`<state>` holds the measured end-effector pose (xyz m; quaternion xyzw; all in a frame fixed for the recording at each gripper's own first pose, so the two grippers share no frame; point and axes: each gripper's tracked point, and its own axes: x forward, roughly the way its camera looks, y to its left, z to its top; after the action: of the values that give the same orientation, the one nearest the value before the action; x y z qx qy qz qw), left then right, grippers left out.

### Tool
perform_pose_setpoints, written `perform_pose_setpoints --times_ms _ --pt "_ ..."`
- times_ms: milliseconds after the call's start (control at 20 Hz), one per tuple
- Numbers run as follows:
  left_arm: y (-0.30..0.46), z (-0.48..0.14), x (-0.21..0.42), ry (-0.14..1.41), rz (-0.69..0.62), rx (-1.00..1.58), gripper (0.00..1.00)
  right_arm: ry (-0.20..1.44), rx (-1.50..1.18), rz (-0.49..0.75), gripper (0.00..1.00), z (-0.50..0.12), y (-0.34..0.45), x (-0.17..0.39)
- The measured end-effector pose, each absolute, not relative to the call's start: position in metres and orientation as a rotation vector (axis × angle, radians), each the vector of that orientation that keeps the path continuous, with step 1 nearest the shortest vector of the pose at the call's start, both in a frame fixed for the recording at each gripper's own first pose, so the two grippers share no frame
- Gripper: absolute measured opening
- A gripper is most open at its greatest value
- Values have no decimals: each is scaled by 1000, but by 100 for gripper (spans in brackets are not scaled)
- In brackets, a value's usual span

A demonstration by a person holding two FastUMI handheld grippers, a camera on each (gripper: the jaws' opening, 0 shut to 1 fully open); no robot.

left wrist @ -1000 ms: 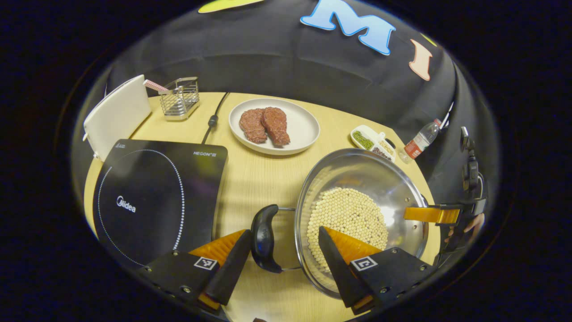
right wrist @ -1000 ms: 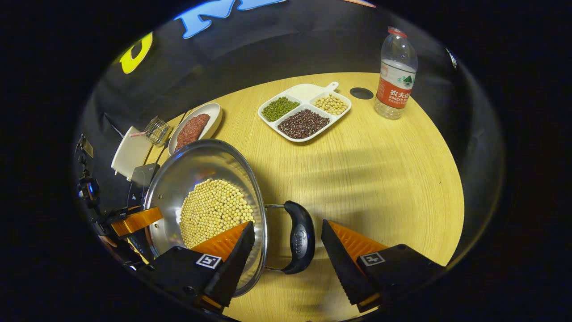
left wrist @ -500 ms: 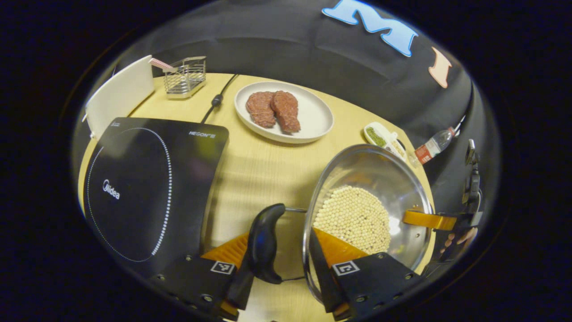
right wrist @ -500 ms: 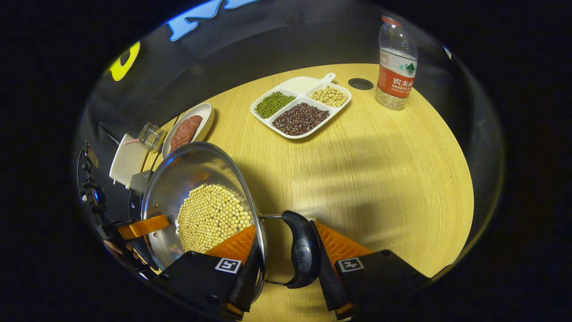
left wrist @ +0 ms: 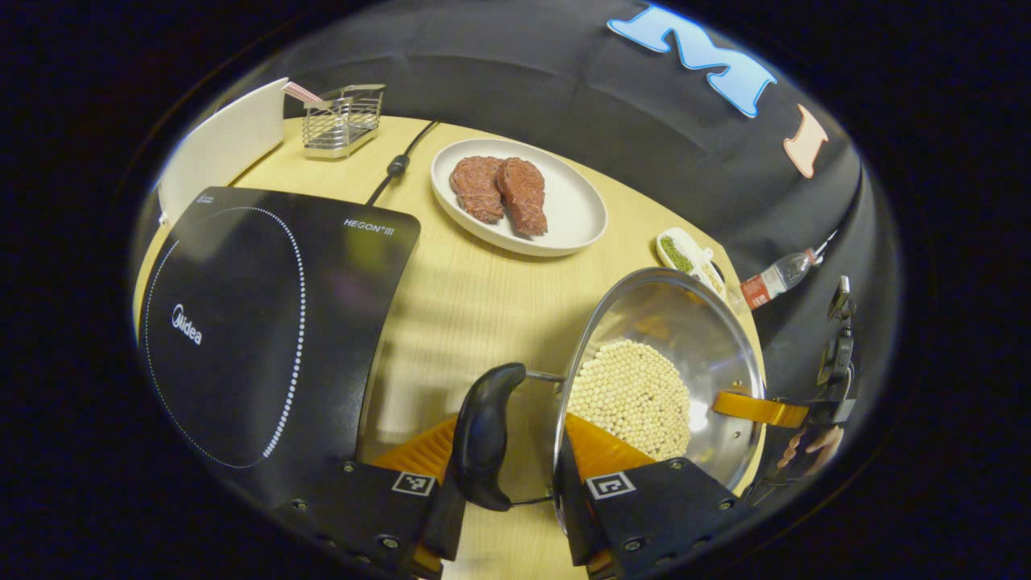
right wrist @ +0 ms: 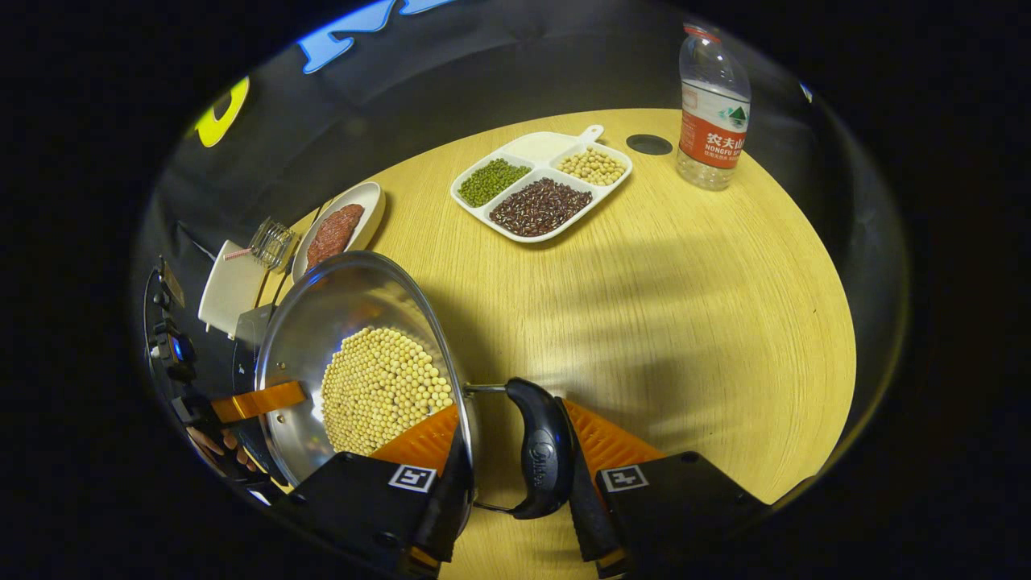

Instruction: First push the handle of the pot to place it horizontally, then grasp the pot with both hands and set it on the induction cooktop.

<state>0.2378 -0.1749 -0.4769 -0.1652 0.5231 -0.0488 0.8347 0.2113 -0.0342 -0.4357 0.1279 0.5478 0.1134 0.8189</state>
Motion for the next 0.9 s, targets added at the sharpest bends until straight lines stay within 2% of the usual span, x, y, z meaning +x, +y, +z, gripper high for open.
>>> perform_pose_setpoints --times_ms 50,100,150,200,250,300,400,450,500,550,600,700,750,800,900 --pt "-175 -476 238 1109 -106 -340 56 1159 265 235 60 -436 -35 213" --pt "-175 -477 238 1108 -107 -334 52 1158 257 232 60 -437 -36 212" --pt "-175 -477 240 1105 -109 -329 48 1153 258 229 55 -437 -35 212" --pt "-175 -476 240 1105 -111 -329 54 1157 262 227 57 -438 -34 211" --pt "-175 -477 240 1106 -113 -326 46 1152 264 223 53 -437 -35 211" --pt "-175 -477 239 1108 -115 -324 46 1150 258 223 51 -437 -34 211" --pt "-175 -478 237 1113 -125 -331 53 1150 260 221 50 -435 -33 208" --pt "-174 -478 237 1113 -128 -339 46 1147 258 220 53 -433 -33 206" --pt "-173 -477 237 1110 -128 -339 49 1143 252 221 50 -433 -32 206" --pt "-171 -475 238 1102 -131 -334 47 1138 251 222 53 -430 -32 205" --pt "-170 -472 238 1094 -130 -336 45 1135 254 222 50 -424 -31 203" --pt "-163 -464 239 1085 -132 -335 53 1125 259 222 50 -410 -29 198" --pt "-158 -459 242 1075 -135 -332 51 1118 260 222 49 -404 -27 196" --pt "-150 -455 245 1069 -138 -328 49 1110 265 218 53 -396 -26 192" --pt "-141 -443 246 1056 -145 -319 53 1095 270 214 49 -379 -20 184"
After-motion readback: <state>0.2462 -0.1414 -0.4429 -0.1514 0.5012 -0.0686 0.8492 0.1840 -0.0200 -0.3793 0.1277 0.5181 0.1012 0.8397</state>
